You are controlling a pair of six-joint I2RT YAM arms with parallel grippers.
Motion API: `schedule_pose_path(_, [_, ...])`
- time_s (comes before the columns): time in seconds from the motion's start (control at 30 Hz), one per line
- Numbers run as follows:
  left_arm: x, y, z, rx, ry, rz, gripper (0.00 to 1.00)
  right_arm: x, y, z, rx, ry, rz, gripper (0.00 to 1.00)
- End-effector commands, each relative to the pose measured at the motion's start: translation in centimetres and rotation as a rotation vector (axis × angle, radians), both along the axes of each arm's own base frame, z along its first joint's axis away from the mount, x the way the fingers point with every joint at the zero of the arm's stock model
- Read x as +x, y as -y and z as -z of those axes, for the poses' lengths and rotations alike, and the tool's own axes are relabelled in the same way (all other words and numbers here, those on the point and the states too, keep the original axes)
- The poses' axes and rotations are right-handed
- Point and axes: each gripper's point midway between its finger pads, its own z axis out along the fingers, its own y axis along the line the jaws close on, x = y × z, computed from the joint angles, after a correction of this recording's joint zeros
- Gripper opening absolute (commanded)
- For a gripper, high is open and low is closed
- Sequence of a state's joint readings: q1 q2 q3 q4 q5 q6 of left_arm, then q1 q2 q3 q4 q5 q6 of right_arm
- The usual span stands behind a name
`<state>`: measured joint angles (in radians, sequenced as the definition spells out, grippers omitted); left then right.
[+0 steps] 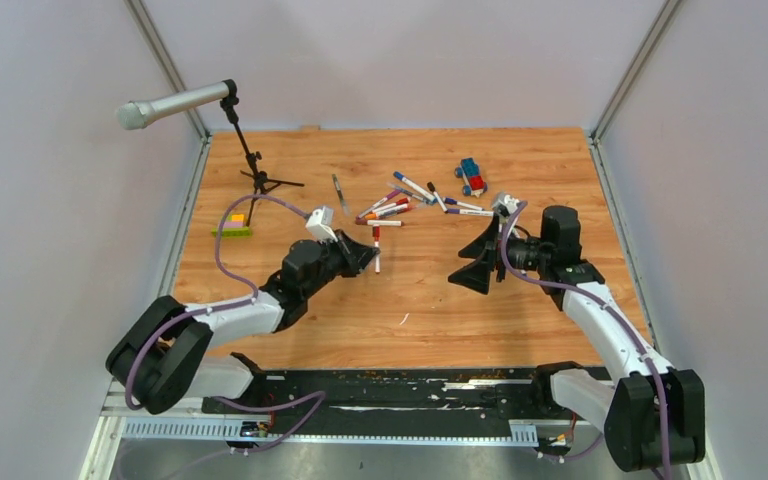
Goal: Open the pen caps
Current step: Pick up the pen from the center of the board.
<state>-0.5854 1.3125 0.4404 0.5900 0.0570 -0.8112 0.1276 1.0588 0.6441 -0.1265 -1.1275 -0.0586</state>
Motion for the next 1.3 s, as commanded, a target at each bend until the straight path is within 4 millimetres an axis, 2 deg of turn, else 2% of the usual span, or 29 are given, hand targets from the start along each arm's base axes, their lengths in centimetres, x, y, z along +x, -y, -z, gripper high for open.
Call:
schedule_pose_path(0.0, [-1.6,2.9,-8.9,-0.324,0.239,0.006,0.00,-0.5,-1.2,-1.7,0.098,-0.002,-0.041,0.98])
schedule_pose_path(0.13, [-3.8,5.3,-9.6,-0.384,0.252,0.042,0.00,-0.5,-1.5,-1.4,0.123,-0.050,-0.023,0.97])
schedule_pose_path(0.33, [-5.3,7.8,-9.9,-0.420,0.255,0.077,0.00,-0.1,-1.9,-0.3,0.137,-0.106,0.022,0.96])
schedule_pose_path(0.67, [-6.5,10.9,-10.2,-0.441,0.252,0.119,0.00,-0.8,-3.8,1.4,0.127,-0.175,-0.012,0.82])
schedule_pose_path(0.97, [-7.2,13.0,-9.8,-0.444,0.243,0.150,0.00,-0.9,-4.7,1.6,0.132,-0.225,-0.029,0.69])
schedule_pose_path(1.07, [-7.2,13.5,-9.9,-0.447,0.243,0.154,0.00,-1.1,-4.9,1.8,0.130,-0.233,-0.030,0.61])
schedule_pose_path(1.17, [-7.3,13.8,-9.9,-0.446,0.244,0.161,0.00,-1.0,-5.0,2.0,0.126,-0.244,-0.023,0.49])
schedule_pose_path(1.27, [-7.4,14.0,-10.0,-0.450,0.244,0.166,0.00,-0.8,-5.0,2.2,0.121,-0.252,-0.016,0.31])
